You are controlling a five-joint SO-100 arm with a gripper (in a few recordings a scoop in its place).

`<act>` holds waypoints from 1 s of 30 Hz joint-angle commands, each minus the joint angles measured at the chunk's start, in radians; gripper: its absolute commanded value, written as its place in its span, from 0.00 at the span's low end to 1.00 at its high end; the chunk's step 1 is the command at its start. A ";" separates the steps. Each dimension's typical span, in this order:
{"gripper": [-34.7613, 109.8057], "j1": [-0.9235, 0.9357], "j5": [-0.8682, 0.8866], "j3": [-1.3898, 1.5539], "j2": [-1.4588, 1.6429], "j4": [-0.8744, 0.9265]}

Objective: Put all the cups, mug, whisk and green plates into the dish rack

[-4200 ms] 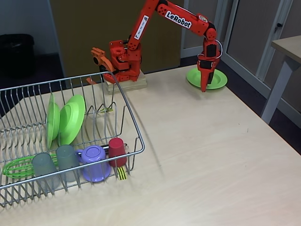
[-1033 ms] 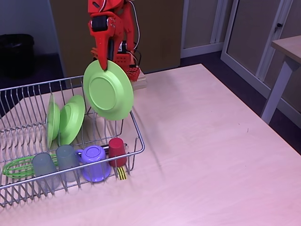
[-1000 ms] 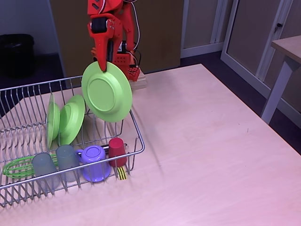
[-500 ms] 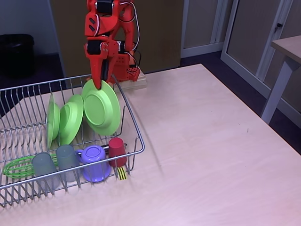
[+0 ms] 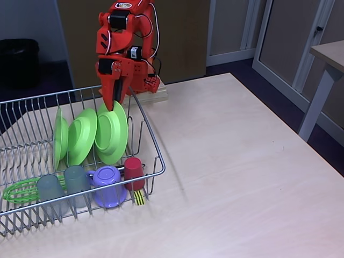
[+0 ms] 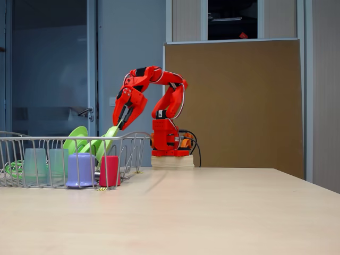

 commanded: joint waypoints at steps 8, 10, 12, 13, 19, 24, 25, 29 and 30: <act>0.24 0.104 -0.031 0.123 0.092 -0.015; 0.24 0.118 -0.035 0.140 0.110 -0.006; 0.24 0.132 -0.048 0.153 0.126 0.000; 0.24 0.137 -0.054 0.155 0.129 0.003; 0.28 0.161 -0.129 0.153 0.130 0.018; 0.29 0.167 -0.141 0.167 0.152 0.020; 0.30 0.167 -0.150 0.167 0.163 0.023; 0.31 0.166 -0.178 0.147 0.213 0.066; 0.32 0.166 -0.179 0.137 0.229 0.083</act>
